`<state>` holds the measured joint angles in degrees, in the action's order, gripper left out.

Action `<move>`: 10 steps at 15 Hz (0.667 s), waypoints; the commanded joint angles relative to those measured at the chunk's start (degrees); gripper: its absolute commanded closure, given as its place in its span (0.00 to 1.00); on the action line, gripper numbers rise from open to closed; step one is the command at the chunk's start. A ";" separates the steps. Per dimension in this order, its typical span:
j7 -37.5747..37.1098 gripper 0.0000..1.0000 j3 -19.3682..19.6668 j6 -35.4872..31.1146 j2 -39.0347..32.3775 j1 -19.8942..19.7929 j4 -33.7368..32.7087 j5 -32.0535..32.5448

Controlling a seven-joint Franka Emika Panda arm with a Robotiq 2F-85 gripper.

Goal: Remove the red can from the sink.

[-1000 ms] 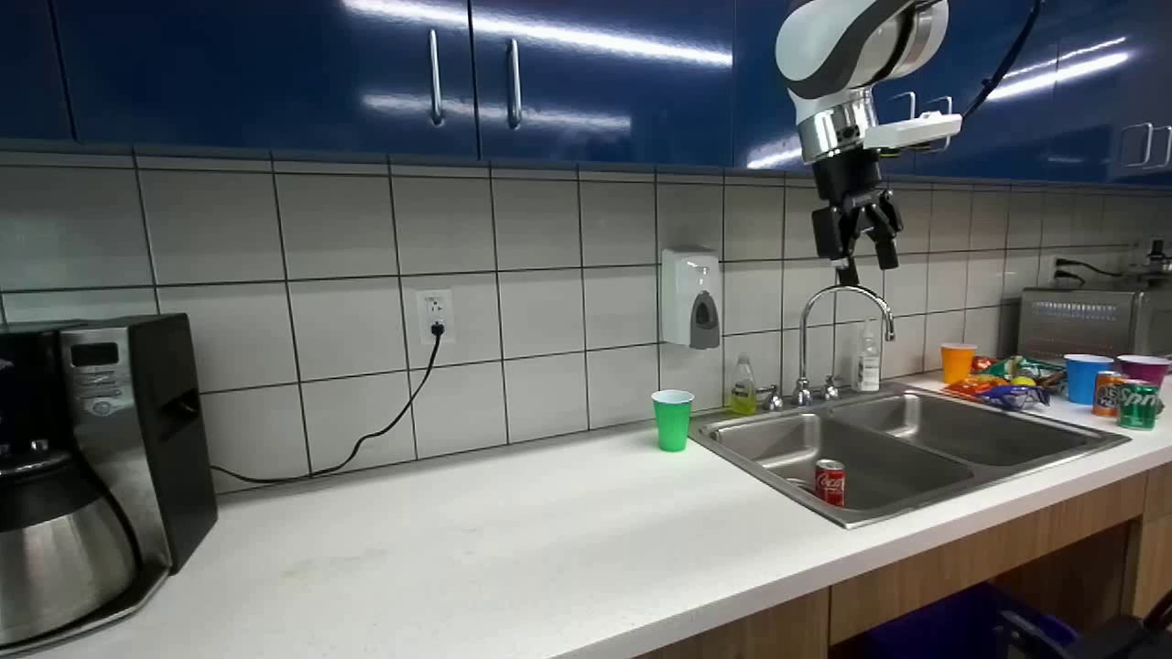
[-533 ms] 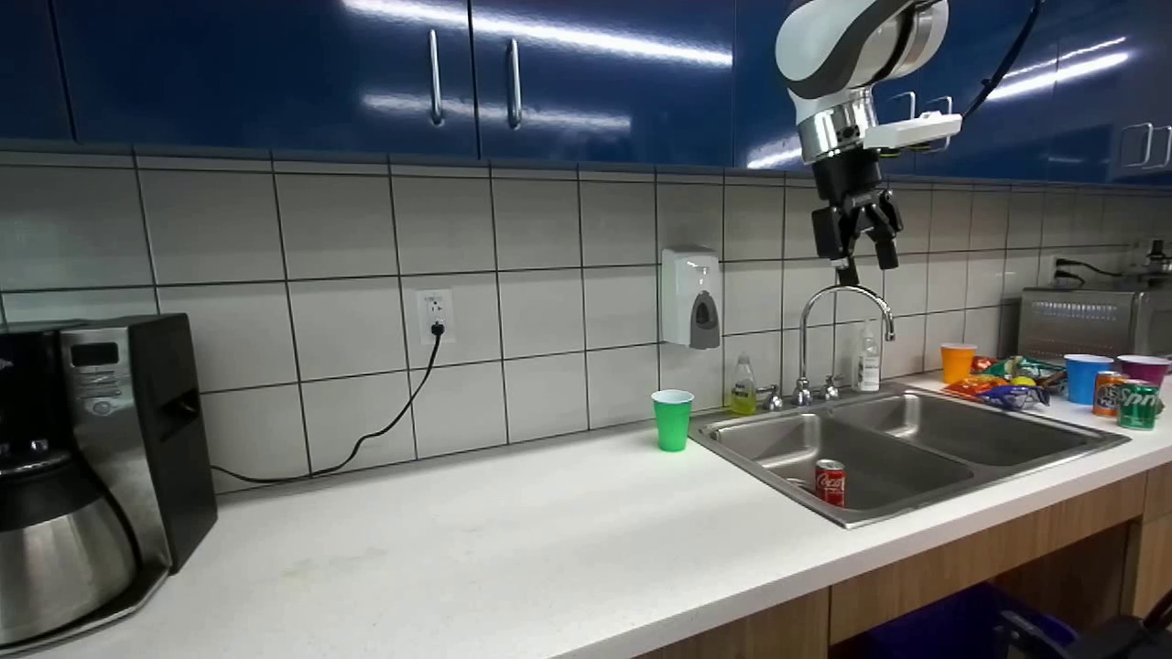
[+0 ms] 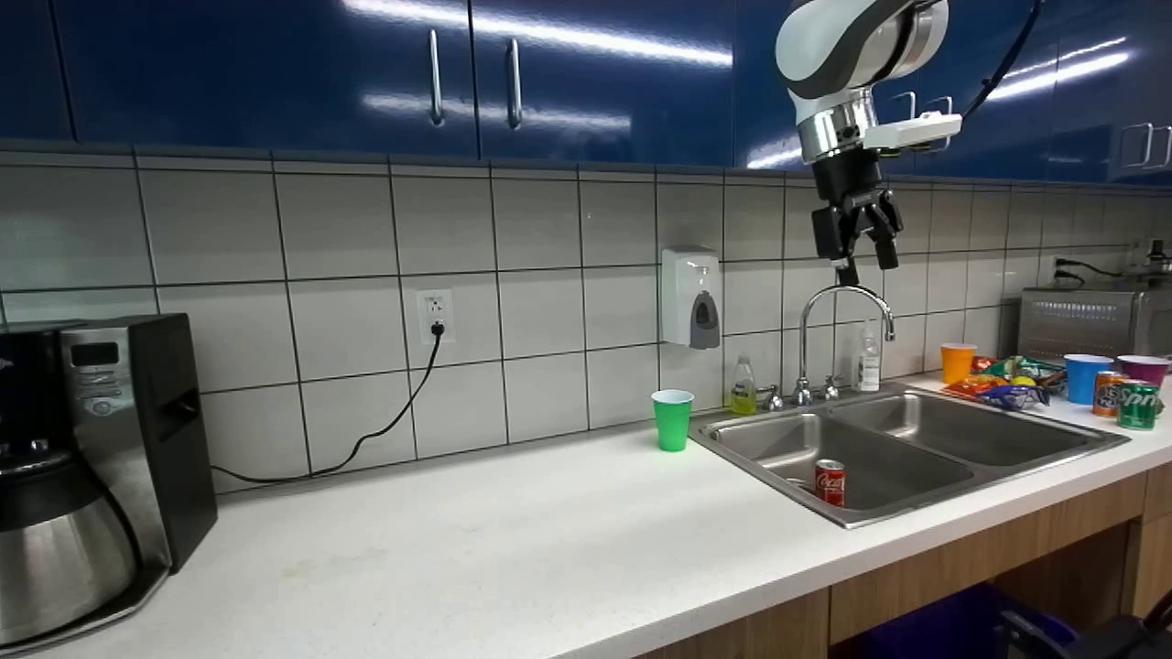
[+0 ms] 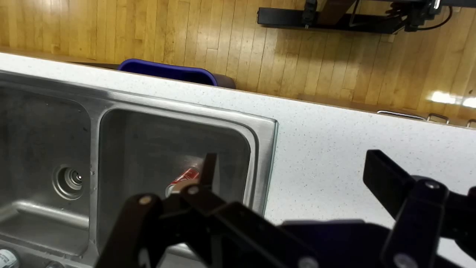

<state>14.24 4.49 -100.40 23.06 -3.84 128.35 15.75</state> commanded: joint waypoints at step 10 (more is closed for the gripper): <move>-0.12 0.00 1.50 -2.74 -2.56 -0.03 -0.24 -0.28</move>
<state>14.23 4.75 -100.81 22.74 -3.82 128.41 15.72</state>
